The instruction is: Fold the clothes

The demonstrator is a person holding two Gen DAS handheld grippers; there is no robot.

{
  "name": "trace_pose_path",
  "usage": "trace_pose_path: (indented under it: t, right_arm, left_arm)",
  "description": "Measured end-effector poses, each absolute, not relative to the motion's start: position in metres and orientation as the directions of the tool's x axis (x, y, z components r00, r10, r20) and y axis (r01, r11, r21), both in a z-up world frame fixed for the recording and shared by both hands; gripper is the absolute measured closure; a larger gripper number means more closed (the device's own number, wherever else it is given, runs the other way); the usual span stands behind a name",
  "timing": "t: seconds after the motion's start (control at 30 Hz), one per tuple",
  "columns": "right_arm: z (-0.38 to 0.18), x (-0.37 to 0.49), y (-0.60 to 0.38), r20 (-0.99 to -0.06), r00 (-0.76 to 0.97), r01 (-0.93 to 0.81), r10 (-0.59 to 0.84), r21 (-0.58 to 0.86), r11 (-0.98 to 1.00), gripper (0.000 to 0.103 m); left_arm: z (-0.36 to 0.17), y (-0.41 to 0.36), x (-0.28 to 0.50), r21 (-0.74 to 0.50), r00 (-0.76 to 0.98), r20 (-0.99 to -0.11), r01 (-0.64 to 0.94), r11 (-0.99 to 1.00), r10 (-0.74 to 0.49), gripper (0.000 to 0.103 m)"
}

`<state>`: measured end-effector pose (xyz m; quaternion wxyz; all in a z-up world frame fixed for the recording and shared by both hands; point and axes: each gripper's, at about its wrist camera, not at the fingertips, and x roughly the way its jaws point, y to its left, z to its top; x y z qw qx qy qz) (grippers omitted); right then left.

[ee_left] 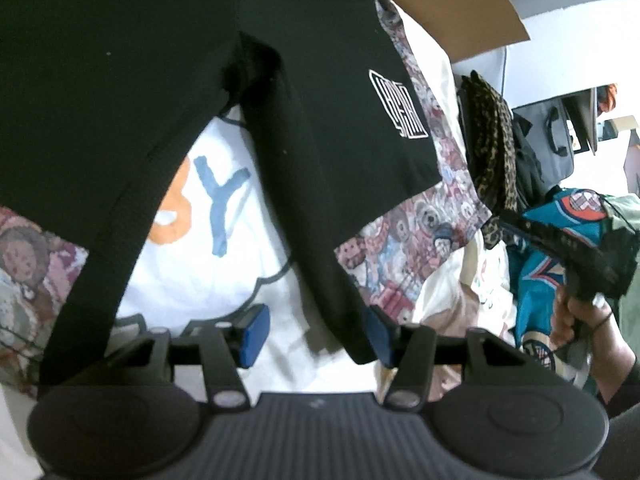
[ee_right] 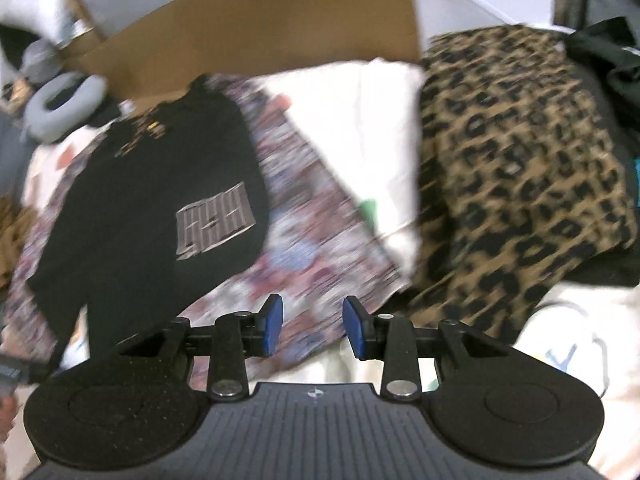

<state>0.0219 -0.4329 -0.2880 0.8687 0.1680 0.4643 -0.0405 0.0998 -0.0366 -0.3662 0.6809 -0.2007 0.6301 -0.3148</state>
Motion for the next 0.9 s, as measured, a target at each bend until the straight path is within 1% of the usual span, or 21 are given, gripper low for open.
trace_pose_path:
  t: [0.2, 0.33, 0.47, 0.5, 0.53, 0.57, 0.6, 0.63, 0.67, 0.7, 0.73, 0.8, 0.9]
  right_arm:
    - [-0.301, 0.043, -0.455, -0.832, 0.555, 0.282, -0.006, 0.181, 0.942, 0.063]
    - [-0.32, 0.051, -0.465, -0.861, 0.508, 0.3, -0.021, 0.153, 0.942, 0.063]
    - [-0.331, 0.051, -0.471, -0.875, 0.484, 0.321, 0.002, 0.18, 0.93, 0.064]
    - [-0.333, 0.051, -0.472, -0.875, 0.484, 0.325, 0.011, 0.19, 0.926, 0.066]
    - [-0.334, 0.05, -0.472, -0.876, 0.482, 0.326, 0.019, 0.2, 0.924, 0.071]
    - [-0.333, 0.051, -0.472, -0.877, 0.479, 0.318, 0.028, 0.203, 0.926, 0.084]
    - [-0.332, 0.051, -0.471, -0.879, 0.476, 0.31, 0.036, 0.206, 0.928, 0.093]
    - [-0.331, 0.052, -0.47, -0.88, 0.473, 0.302, 0.044, 0.209, 0.93, 0.093]
    - [-0.33, 0.052, -0.469, -0.881, 0.47, 0.294, 0.052, 0.212, 0.932, 0.095]
    - [-0.328, 0.052, -0.469, -0.882, 0.468, 0.287, 0.057, 0.213, 0.934, 0.095]
    - [-0.326, 0.051, -0.469, -0.881, 0.469, 0.284, 0.059, 0.214, 0.935, 0.096]
    - [-0.321, 0.049, -0.47, -0.878, 0.475, 0.278, 0.065, 0.219, 0.935, 0.096]
    - [-0.31, 0.045, -0.473, -0.872, 0.486, 0.278, 0.059, 0.218, 0.935, 0.097]
  left_arm:
    - [-0.369, -0.037, 0.099, -0.687, 0.013, -0.719, 0.134, 0.714, -0.695, 0.049]
    - [-0.372, -0.038, 0.097, -0.701, 0.013, -0.708, 0.111, 0.705, -0.706, 0.049]
    - [-0.378, -0.039, 0.096, -0.719, 0.016, -0.692, 0.079, 0.691, -0.722, 0.049]
    - [-0.379, -0.04, 0.096, -0.723, 0.015, -0.688, 0.073, 0.687, -0.726, 0.049]
    - [-0.381, -0.041, 0.095, -0.731, 0.014, -0.68, 0.061, 0.68, -0.733, 0.049]
    - [-0.383, -0.042, 0.095, -0.738, 0.014, -0.673, 0.049, 0.673, -0.74, 0.049]
    - [-0.385, -0.042, 0.095, -0.746, 0.014, -0.665, 0.037, 0.665, -0.747, 0.051]
    - [-0.387, -0.044, 0.095, -0.752, 0.01, -0.658, 0.032, 0.658, -0.753, 0.056]
    - [-0.389, -0.045, 0.095, -0.759, 0.006, -0.651, 0.026, 0.65, -0.759, 0.058]
    - [-0.39, -0.047, 0.095, -0.765, 0.001, -0.643, 0.021, 0.643, -0.765, 0.067]
    - [-0.392, -0.048, 0.094, -0.776, -0.012, -0.63, 0.011, 0.63, -0.776, 0.082]
    - [-0.396, -0.052, 0.093, -0.797, -0.037, -0.603, -0.008, 0.603, -0.797, 0.098]
    - [-0.39, -0.055, 0.091, -0.811, -0.045, -0.585, 0.023, 0.585, -0.81, 0.099]
